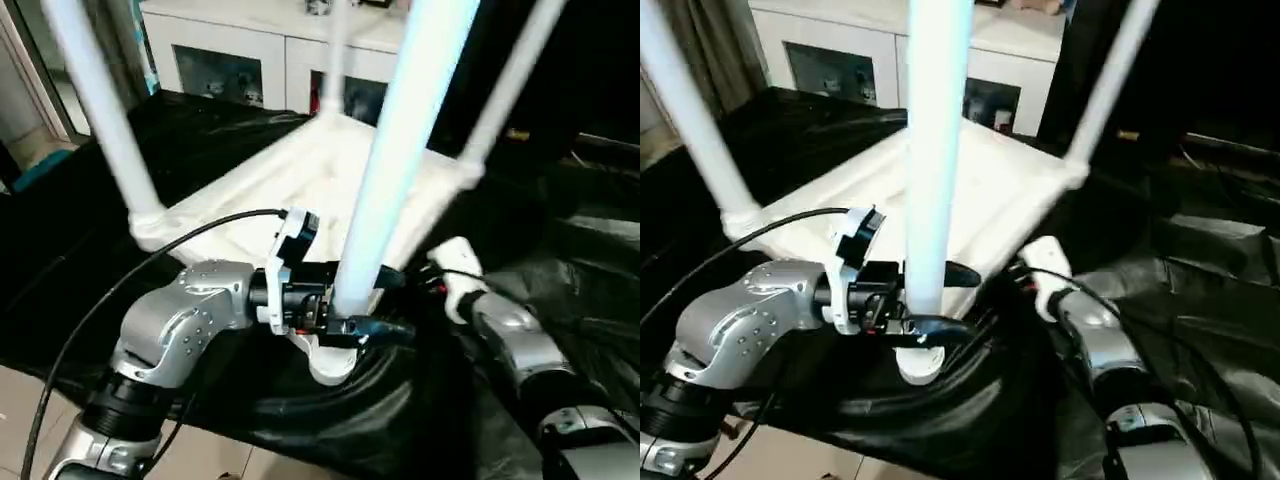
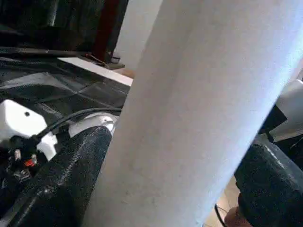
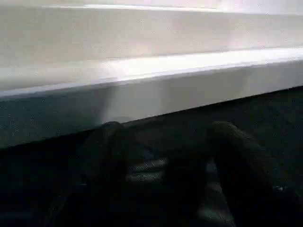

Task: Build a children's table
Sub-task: Rotate table base

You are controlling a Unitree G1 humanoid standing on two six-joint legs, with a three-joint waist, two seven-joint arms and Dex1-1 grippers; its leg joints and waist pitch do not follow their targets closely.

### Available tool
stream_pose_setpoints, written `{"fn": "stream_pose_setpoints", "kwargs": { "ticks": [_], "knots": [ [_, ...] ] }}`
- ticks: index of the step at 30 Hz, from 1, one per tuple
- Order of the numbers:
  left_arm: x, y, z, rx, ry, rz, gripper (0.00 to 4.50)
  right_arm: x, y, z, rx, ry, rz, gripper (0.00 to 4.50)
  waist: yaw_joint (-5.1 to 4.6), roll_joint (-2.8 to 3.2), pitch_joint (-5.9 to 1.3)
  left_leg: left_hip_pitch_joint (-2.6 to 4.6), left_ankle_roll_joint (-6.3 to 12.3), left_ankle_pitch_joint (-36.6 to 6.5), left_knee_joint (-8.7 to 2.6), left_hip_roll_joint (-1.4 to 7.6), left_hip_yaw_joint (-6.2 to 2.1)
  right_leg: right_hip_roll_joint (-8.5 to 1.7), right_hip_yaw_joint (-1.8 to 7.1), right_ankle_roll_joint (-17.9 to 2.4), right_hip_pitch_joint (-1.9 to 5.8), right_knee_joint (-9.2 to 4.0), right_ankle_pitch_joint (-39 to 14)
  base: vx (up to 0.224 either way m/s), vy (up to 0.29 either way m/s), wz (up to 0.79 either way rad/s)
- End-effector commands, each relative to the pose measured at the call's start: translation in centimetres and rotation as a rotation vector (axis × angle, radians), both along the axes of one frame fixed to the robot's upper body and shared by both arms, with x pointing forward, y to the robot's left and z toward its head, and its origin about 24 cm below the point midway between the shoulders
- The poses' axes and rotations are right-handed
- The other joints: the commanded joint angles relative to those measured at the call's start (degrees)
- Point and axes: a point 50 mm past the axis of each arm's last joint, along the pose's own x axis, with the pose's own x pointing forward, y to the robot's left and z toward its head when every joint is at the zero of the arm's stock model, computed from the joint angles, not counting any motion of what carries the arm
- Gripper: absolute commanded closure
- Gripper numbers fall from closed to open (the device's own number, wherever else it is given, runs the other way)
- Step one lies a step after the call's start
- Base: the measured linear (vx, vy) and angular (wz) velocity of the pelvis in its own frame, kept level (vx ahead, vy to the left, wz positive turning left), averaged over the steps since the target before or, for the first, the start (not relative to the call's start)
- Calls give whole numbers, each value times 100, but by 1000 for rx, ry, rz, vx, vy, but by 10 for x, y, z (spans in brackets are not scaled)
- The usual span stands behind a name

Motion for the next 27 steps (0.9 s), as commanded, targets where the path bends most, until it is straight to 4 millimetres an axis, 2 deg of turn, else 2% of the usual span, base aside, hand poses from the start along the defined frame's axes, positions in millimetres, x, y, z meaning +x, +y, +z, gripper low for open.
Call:
{"fn": "stream_pose_setpoints", "kwargs": {
  "ticks": [1, 2, 3, 4, 5, 7, 10, 12, 15, 16, 17, 18, 19, 22, 26, 27],
  "knots": [
    [-2, -5, 2, 4, -21, -15, 5, 0, 7, 3, -14, -13, 59, 139, 67, 2, -321, 21, 60, -1205, -370, 296, -146, -482, 332, -1102, 249, -476, -1544, 0, 0, 0],
    [-2, -5, 2, 4, -22, -14, 5, 1, 6, 4, -9, -15, 56, 139, 71, 7, -324, 20, 54, -1210, -373, 301, -149, -482, 334, -1114, 254, -469, -1492, 0, 0, 0],
    [-1, -7, 2, 0, -27, -4, 5, 1, 2, 7, 20, -27, 57, 139, 77, 72, -323, 29, 40, -1228, -376, 304, -154, -482, 337, -1132, 252, -462, -1458, 0, 0, 0],
    [0, -8, 2, -3, -30, 2, 5, 0, 1, 9, 34, -31, 62, 139, 70, 34, -331, 31, 45, -1263, -372, 308, -148, -473, 334, -1150, 256, -468, -1390, 0, 0, 0],
    [0, -8, 2, -5, -33, 6, 5, 0, 0, 9, 38, -33, 68, 139, 79, 25, -333, 19, 69, -1213, -369, 304, -146, -473, 337, -1182, 266, -457, -1276, 0, 0, 0],
    [4, -14, 2, -19, -50, 32, 5, -2, 1, 11, 51, -41, 102, 139, 75, 72, -327, 15, 85, -1240, -370, 302, -144, -464, 334, -1199, 267, -479, -1247, 0, 0, 0],
    [7, -22, 3, -32, -68, 48, 5, -6, 8, 11, 83, -41, 157, 139, 107, 56, -335, 12, 120, -1237, -364, 309, -155, -484, 336, -1204, 291, -475, -1233, 0, 0, 0],
    [8, -29, 2, -29, -80, 50, 5, -9, 14, 10, 100, -37, 193, 139, 105, 36, -334, -4, 149, -1226, -370, 303, -154, -479, 332, -1187, 296, -485, -1268, 0, 0, 0],
    [10, -39, 2, -27, -93, 47, 5, -11, 22, 8, 102, -34, 215, 139, 91, 40, -324, -2, 149, -1258, -374, 307, -164, -488, 327, -1165, 289, -504, -1432, 0, 0, 0],
    [11, -45, 2, -25, -108, 50, 5, -10, 24, 7, 104, -38, 210, 139, 83, 35, -329, -16, 136, -1256, -372, 305, -174, -506, 323, -1169, 309, -501, -1472, 0, 0, 0],
    [11, -47, 2, -21, -115, 53, 5, -10, 25, 7, 105, -40, 206, 139, 71, 32, -327, -11, 134, -1289, -372, 306, -178, -502, 319, -1148, 300, -511, -1546, 0, 0, 0],
    [12, -51, 1, -21, -127, 57, 5, -9, 24, 8, 105, -42, 199, 139, 63, 67, -325, -6, 137, -1323, -370, 305, -180, -503, 322, -1136, 293, -518, -1584, 0, 0, 0],
    [13, -52, 1, -22, -128, 58, 5, -9, 24, 8, 107, -42, 198, 139, 55, 50, -325, -5, 145, -1334, -366, 300, -173, -496, 321, -1127, 288, -533, -1598, 0, 0, 0],
    [15, -62, -1, -12, -157, 86, 5, -9, 21, 8, 94, -45, 187, 139, 59, 56, -339, -3, 177, -1277, -359, 309, -169, -492, 323, -1195, 294, -516, -1383, 0, 0, 0],
    [27, -64, -7, 40, -202, 188, 5, -8, 13, 8, 74, -57, 142, 139, 66, 59, -345, -8, 237, -1219, -354, 307, -171, -483, 317, -1245, 301, -502, -1174, 0, 0, 0],
    [29, -64, -8, 52, -209, 205, 5, -8, 11, 8, 71, -57, 131, 139, 72, 80, -345, -1, 241, -1226, -350, 299, -172, -483, 316, -1230, 297, -510, -1189, 0, 0, 0]
  ]
}}
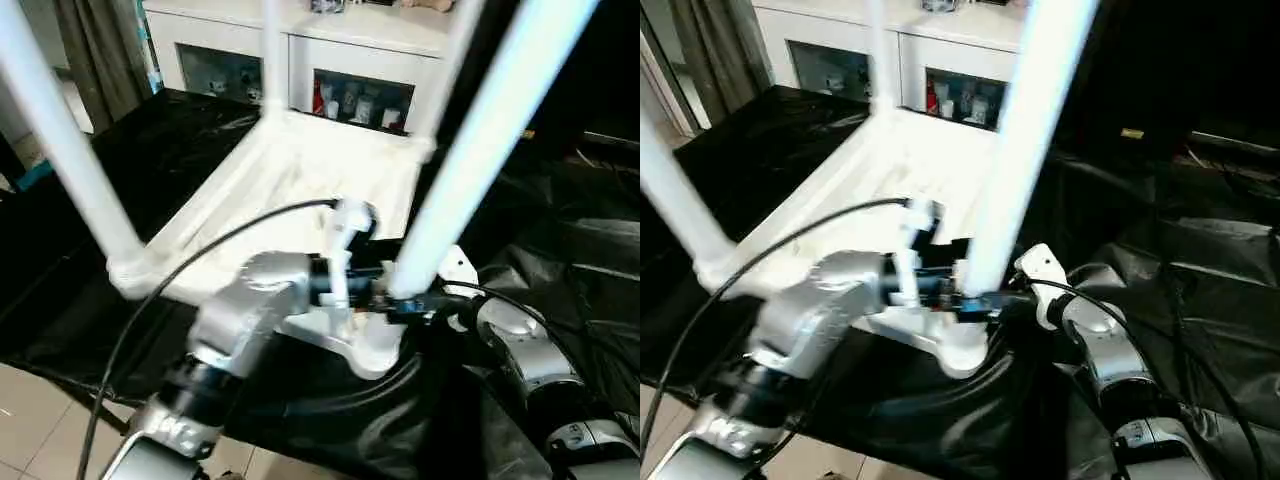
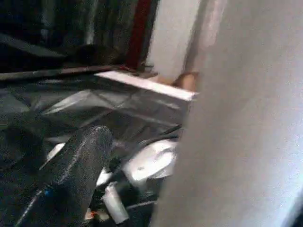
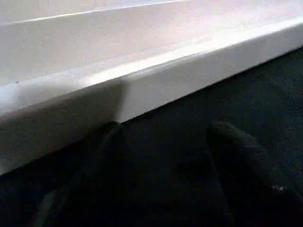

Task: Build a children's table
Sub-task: Rotate table base

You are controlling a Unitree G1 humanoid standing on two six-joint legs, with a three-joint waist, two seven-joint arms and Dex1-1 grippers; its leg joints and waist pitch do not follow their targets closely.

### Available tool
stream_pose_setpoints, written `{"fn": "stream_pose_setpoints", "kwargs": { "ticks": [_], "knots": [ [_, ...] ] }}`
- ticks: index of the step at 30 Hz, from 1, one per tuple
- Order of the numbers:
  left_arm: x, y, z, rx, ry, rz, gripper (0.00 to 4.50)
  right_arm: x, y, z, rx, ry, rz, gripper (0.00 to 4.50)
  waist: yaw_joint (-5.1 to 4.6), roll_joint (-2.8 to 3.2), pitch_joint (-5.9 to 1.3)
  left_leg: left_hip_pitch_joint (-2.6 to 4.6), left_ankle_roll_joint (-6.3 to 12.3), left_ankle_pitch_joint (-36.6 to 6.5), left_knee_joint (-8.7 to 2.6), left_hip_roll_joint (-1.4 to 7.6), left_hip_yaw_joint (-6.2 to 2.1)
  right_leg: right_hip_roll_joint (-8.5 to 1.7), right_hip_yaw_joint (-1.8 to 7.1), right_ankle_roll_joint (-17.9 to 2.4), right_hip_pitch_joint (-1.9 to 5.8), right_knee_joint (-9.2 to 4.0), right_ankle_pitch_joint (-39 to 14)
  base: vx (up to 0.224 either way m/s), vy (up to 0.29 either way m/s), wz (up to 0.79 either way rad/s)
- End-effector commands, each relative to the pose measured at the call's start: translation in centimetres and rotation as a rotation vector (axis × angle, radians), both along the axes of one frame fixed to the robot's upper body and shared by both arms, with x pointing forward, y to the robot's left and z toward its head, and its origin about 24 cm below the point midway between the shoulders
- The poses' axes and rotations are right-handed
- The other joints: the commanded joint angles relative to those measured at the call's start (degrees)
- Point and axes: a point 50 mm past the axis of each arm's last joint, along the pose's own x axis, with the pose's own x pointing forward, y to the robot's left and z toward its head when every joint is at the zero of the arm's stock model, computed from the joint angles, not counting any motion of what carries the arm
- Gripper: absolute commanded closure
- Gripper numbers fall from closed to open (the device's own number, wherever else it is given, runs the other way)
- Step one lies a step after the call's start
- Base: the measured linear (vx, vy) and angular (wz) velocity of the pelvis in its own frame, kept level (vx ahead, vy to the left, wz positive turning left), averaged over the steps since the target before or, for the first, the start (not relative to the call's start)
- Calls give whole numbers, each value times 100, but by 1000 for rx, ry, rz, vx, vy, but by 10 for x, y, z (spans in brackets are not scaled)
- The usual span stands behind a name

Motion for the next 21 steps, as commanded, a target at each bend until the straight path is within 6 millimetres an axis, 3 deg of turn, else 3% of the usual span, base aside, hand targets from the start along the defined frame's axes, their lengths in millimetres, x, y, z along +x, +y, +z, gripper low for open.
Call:
{"fn": "stream_pose_setpoints", "kwargs": {
  "ticks": [1, 4, 7, 8, 11, 13, 14, 15, 17, 21],
  "knots": [
    [8, -3, -1, 52, -60, 66, 5, 5, 7, 9, 4, -57, 19, 139, 68, 25, -362, 5, 243, -1218, -356, 305, -175, -495, 314, -1227, 313, -490, -1206, 0, 0, 0],
    [14, 7, -3, 79, -100, 114, 5, 7, -3, 14, 0, -74, -13, 139, 74, 0, -357, 9, 275, -1245, -346, 300, -166, -505, 313, -1189, 304, -503, -1342, 0, 0, 0],
    [14, 21, -9, 104, -111, 153, 5, 5, -15, 21, -5, -90, -16, 139, 109, 22, -355, 14, 280, -1218, -351, 318, -172, -507, 311, -1172, 298, -491, -1389, 0, 0, 0],
    [13, 30, -13, 115, -124, 174, 5, 5, -23, 25, -12, -101, -15, 139, 119, -17, -356, 6, 299, -1197, -351, 323, -170, -506, 312, -1154, 306, -489, -1367, 0, 0, 0],
    [9, 46, -20, 132, -108, 149, 5, -1, -31, 32, 2, -95, 30, 139, 153, 35, -346, 24, 315, -1191, -350, 316, -156, -501, 319, -1123, 278, -486, -1409, 0, 0, 0],
    [8, 47, -20, 135, -104, 142, 5, -1, -32, 33, 1, -94, 33, 139, 165, 27, -335, 17, 328, -1228, -364, 316, -161, -497, 318, -1067, 276, -492, -1510, 0, 0, 0],
    [2, 61, -24, 160, -63, 94, 5, -7, -40, 37, 3, -85, 63, 139, 180, 60, -337, 36, 299, -1274, -364, 313, -164, -497, 312, -1072, 266, -504, -1575, 0, 0, 0],
    [2, 61, -24, 160, -63, 94, 5, -7, -40, 37, 3, -85, 63, 139, 200, 48, -338, 38, 300, -1288, -369, 331, -164, -507, 322, -1060, 273, -499, -1571, 0, 0, 0],
    [-6, 87, -32, 270, -33, 10, 5, -23, -53, 42, -31, -55, 143, 139, 221, 74, -337, 43, 317, -1272, -379, 329, -169, -490, 329, -1066, 263, -483, -1507, 0, 0, 0],
    [-2, 101, -38, 376, -81, -12, 5, -32, -57, 46, -25, -29, 200, 139, 254, 96, -318, 60, 348, -1312, -384, 322, -153, -471, 328, -1021, 235, -510, -1537, 0, 0, 0]
  ]
}}
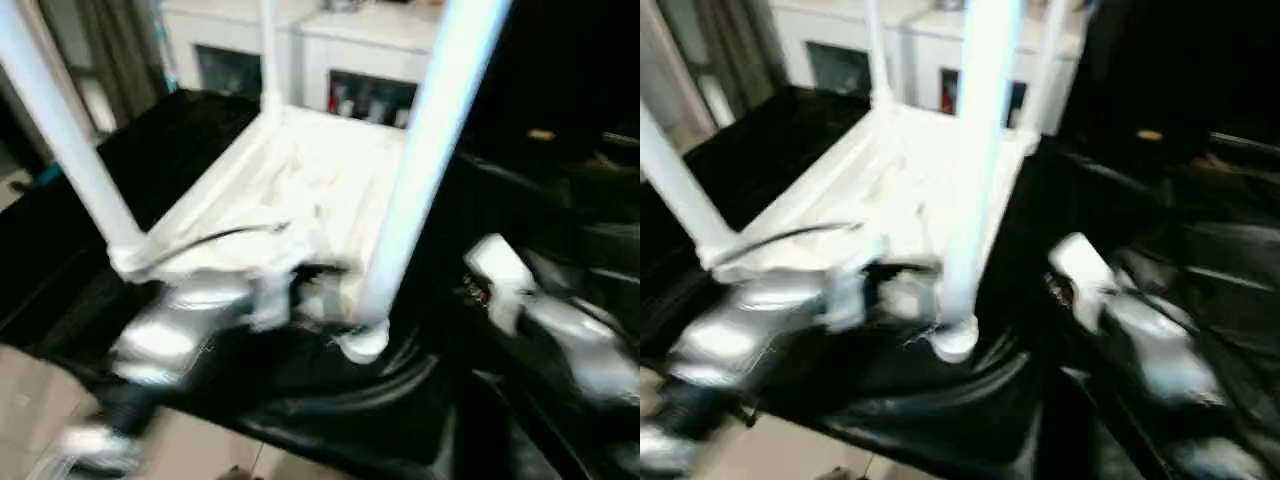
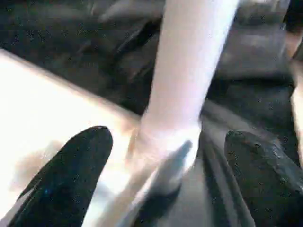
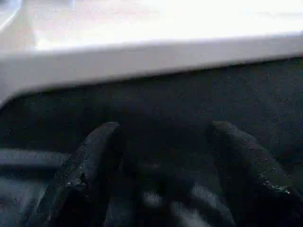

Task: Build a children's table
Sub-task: Rotate table base, then rotate leg to tighten

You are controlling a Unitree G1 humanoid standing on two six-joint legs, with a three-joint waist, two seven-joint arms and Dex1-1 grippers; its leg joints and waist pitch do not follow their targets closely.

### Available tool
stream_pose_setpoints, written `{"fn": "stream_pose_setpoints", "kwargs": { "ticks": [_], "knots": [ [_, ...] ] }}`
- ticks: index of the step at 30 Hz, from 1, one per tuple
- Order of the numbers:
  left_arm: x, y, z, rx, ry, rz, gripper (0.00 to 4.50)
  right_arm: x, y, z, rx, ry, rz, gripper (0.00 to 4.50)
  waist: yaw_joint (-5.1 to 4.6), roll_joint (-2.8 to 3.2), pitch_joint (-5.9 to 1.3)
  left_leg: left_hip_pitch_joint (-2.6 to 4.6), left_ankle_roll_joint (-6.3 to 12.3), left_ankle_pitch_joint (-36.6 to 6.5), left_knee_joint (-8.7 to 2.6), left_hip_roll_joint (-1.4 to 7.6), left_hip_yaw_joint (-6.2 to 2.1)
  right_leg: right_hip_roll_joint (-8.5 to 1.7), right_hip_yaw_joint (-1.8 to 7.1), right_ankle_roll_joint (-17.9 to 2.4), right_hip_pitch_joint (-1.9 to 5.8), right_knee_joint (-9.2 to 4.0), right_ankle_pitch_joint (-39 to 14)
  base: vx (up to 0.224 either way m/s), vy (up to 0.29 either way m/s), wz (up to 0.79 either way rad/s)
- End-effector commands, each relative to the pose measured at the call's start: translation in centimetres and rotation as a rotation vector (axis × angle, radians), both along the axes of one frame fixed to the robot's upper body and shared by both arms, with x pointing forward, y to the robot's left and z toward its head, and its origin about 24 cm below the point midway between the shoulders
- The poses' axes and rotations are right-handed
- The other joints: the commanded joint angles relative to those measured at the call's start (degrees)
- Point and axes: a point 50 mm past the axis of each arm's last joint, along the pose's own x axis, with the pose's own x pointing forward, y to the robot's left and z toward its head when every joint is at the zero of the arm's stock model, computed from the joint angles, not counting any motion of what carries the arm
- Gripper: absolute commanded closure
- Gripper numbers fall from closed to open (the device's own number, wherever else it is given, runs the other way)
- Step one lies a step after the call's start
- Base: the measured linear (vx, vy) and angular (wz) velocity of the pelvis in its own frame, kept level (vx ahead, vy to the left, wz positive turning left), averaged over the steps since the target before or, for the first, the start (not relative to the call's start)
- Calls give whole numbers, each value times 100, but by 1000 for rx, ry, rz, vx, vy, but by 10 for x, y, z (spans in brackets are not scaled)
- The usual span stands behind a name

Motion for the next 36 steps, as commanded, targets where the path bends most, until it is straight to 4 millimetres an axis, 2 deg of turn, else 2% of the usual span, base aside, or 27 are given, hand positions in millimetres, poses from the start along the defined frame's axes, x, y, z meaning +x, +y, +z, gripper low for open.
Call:
{"fn": "stream_pose_setpoints", "kwargs": {
  "ticks": [1, 2, 3, 4, 7, 9, 11, 12, 14, 16, 17, 20, 23, 24, 27, 30, 31, 36],
  "knots": [
    [6, -4, 0, 61, -50, -71, 5, -3, 7, 15, 41, -22, 74, 139, 19, 23, -326, 73, 333, -1385, -391, 314, -159, -470, 321, -995, 236, -541, -1687, 0, 0, 0],
    [6, -4, 0, 61, -50, -71, 5, -3, 7, 15, 41, -22, 74, 139, 66, 27, -336, 103, 289, -1439, -398, 337, -161, -492, 330, -946, 230, -532, -1775, 0, 0, 0],
    [13, 0, 1, 97, -69, -78, 32, -4, 6, 19, 47, -29, 76, 139, 74, 89, -336, 84, 219, -1448, -410, 343, -177, -503, 329, -969, 241, -521, -1733, 0, 0, 0],
    [13, 1, 1, 98, -70, -78, 40, -4, 6, 19, 47, -29, 76, 139, 79, 48, -345, 104, 185, -1490, -399, 330, -169, -493, 327, -957, 238, -521, -1733, 0, 0, 0],
    [19, 3, 2, 149, -105, -96, 60, -4, 6, 22, 50, -34, 73, 139, 88, 76, -338, 91, 156, -1487, -399, 319, -182, -517, 324, -992, 252, -534, -1785, 0, 0, 0],
    [21, 3, 3, 166, -115, -103, 76, -5, 6, 23, 53, -36, 74, 139, 91, 60, -363, 77, 144, -1359, -392, 334, -184, -529, 328, -1035, 276, -494, -1568, 0, 0, 0],
    [23, 2, 3, 181, -126, -112, 97, -6, 7, 24, 58, -35, 76, 139, 97, 67, -383, 63, 196, -1198, -373, 323, -174, -521, 327, -1091, 290, -460, -1286, 0, 0, 0],
    [28, -1, 2, 220, -153, -147, 97, -10, 7, 26, 64, -28, 92, 139, 102, 66, -374, 59, 234, -1176, -373, 319, -173, -515, 324, -1087, 287, -481, -1283, 0, 0, 0],
    [30, -3, 0, 241, -154, -167, 131, -12, 8, 26, 66, -19, 107, 139, 126, 57, -382, 66, 280, -1131, -365, 330, -169, -518, 323, -1038, 293, -466, -1256, 0, 0, 0],
    [31, -5, -2, 259, -146, -190, 144, -15, 8, 26, 63, -10, 124, 139, 141, 42, -381, 55, 271, -1122, -362, 330, -169, -534, 315, -1051, 295, -470, -1330, 0, 0, 0],
    [31, -7, -4, 268, -137, -211, 154, -17, 8, 27, 57, -4, 137, 139, 144, 59, -377, 52, 273, -1115, -365, 330, -170, -532, 312, -1053, 291, -486, -1364, 0, 0, 0],
    [34, -13, -6, 286, -139, -241, 181, -20, 8, 29, 54, 7, 151, 139, 161, 31, -374, 43, 287, -1148, -362, 330, -171, -547, 314, -1017, 300, -502, -1488, 0, 0, 0],
    [37, -17, -7, 295, -164, -255, 193, -23, 8, 28, 53, 21, 157, 139, 172, 34, -376, 52, 305, -1145, -350, 317, -167, -542, 309, -959, 290, -524, -1604, 0, 0, 0],
    [38, -18, -7, 302, -161, -263, 200, -24, 8, 27, 54, 29, 162, 139, 176, 57, -380, 55, 290, -1152, -353, 325, -174, -550, 310, -961, 292, -515, -1600, 0, 0, 0],
    [41, -17, -10, 333, -151, -284, 229, -27, 9, 27, 49, 43, 164, 139, 201, 34, -388, 54, 313, -1104, -352, 325, -174, -535, 307, -934, 294, -507, -1498, 0, 0, 0],
    [45, -16, -9, 338, -143, -282, 243, -30, 9, 26, 40, 58, 178, 139, 210, 33, -395, 49, 327, -1046, -343, 329, -169, -552, 304, -1010, 296, -492, -1351, 0, 0, 0],
    [46, -16, -9, 341, -133, -285, 260, -31, 9, 26, 41, 61, 180, 139, 217, 30, -395, 45, 336, -1034, -342, 331, -169, -551, 302, -1035, 302, -485, -1318, 0, 0, 0],
    [48, -13, -9, 360, -87, -295, 294, -32, 9, 26, 38, 67, 182, 139, 239, 34, -386, 54, 317, -1077, -351, 344, -178, -568, 299, -1035, 298, -491, -1434, 0, 0, 0]
  ]
}}
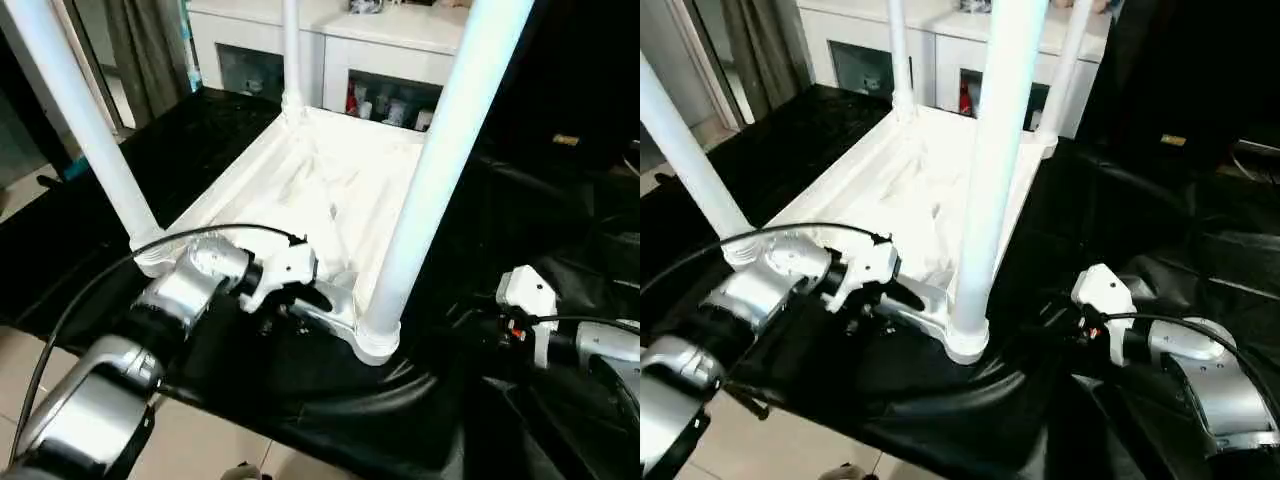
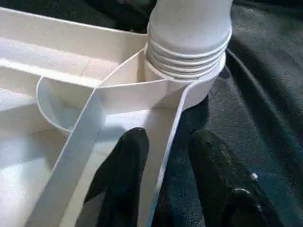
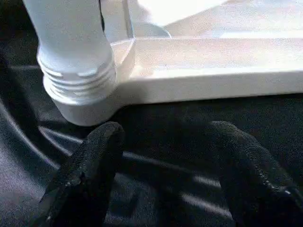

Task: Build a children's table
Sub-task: Rotate leg to tighten

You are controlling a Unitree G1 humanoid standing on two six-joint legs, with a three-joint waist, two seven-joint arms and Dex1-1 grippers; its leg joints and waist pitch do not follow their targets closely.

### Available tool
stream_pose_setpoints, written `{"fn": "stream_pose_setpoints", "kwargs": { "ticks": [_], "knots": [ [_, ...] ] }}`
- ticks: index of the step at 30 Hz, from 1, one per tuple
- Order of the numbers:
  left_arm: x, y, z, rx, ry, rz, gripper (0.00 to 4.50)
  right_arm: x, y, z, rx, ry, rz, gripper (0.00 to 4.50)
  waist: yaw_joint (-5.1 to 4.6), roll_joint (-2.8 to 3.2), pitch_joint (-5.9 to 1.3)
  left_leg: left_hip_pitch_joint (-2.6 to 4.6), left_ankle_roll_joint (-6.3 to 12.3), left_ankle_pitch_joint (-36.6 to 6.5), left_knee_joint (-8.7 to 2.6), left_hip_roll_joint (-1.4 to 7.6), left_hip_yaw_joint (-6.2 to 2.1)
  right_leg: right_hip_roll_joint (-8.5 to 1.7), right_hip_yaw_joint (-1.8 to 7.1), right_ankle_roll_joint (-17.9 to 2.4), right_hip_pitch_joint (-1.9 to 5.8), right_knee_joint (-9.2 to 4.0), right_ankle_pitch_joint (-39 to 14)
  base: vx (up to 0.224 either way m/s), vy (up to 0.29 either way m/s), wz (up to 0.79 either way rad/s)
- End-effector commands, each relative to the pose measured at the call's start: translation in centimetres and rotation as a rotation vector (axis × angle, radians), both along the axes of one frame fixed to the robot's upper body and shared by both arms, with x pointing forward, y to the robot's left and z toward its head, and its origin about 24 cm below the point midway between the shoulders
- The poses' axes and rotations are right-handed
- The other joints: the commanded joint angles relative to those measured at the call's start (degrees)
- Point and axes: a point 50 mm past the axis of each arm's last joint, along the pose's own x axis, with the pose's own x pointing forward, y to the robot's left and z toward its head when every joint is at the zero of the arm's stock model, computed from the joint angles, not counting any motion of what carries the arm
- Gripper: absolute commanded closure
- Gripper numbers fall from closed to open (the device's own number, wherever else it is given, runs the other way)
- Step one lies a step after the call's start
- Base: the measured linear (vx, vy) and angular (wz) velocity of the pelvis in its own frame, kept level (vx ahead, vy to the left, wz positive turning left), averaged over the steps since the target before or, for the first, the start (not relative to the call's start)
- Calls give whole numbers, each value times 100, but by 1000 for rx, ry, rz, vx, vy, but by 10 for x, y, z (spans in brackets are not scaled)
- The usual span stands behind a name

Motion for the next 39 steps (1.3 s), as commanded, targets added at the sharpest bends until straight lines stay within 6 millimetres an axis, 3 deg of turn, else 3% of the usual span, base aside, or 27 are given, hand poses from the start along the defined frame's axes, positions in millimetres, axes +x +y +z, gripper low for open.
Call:
{"fn": "stream_pose_setpoints", "kwargs": {
  "ticks": [1, 7, 9, 10, 12, 18, 24, 30, 33, 39],
  "knots": [
    [2, 1, 4, 29, 4, -13, 304, -1, -2, 3, -10, 4, 6, 139, 35, -18, -381, 42, 312, -1084, -349, 341, -175, -568, 308, -1058, 279, -486, -1428, 0, 0, 0],
    [4, 7, 2, 79, 35, -39, 368, -2, -2, 4, -12, 6, 9, 139, 44, -26, -390, 34, 323, -1036, -343, 338, -174, -568, 304, -1115, 298, -472, -1256, 0, 0, 0],
    [4, 8, 1, 89, 39, -42, 376, -1, -2, 4, -12, 7, 9, 139, 42, -20, -390, 34, 330, -1028, -341, 337, -174, -566, 302, -1123, 297, -474, -1249, 0, 0, 0],
    [3, 9, -1, 106, 52, -46, 388, -1, -2, 3, -18, 9, 9, 139, 37, -55, -392, 25, 338, -1006, -342, 333, -173, -564, 300, -1113, 309, -471, -1245, 0, 0, 0],
    [1, 10, -4, 124, 59, -56, 400, -1, -1, 2, -15, 9, 9, 139, 40, -32, -393, 20, 350, -964, -338, 334, -176, -571, 301, -1106, 310, -464, -1239, 0, 0, 0],
    [-1, 13, -7, 142, 60, -53, 442, -1, 0, 1, -15, 11, 7, 139, 37, -50, -390, 25, 369, -964, -338, 339, -173, -571, 297, -1112, 306, -464, -1268, 0, 0, 0],
    [1, 8, -8, 72, 17, 49, 449, 2, -3, 1, -17, -6, -29, 139, 11, -36, -381, 34, 330, -1028, -346, 352, -175, -583, 302, -1133, 295, -472, -1370, 0, 0, 0],
    [2, 6, -11, -1, 25, 259, 449, 7, 0, 2, 17, -43, -87, 139, -56, -32, -351, 40, 270, -1265, -360, 318, -189, -579, 284, -979, 294, -554, -2026, 0, 0, 0],
    [1, 4, -11, -22, 4, 350, 449, 8, 2, 2, 57, -42, -112, 139, -125, -47, -354, 3, 282, -1220, -365, 313, -206, -565, 272, -935, 301, -545, -2065, 0, 0, 0],
    [-11, -5, -18, 15, -47, 393, 449, 8, -2, -6, 19, -49, -138, 139, -162, -28, -353, 36, 343, -1217, -353, 308, -187, -535, 285, -896, 256, -579, -2082, 0, 0, 0]
  ]
}}
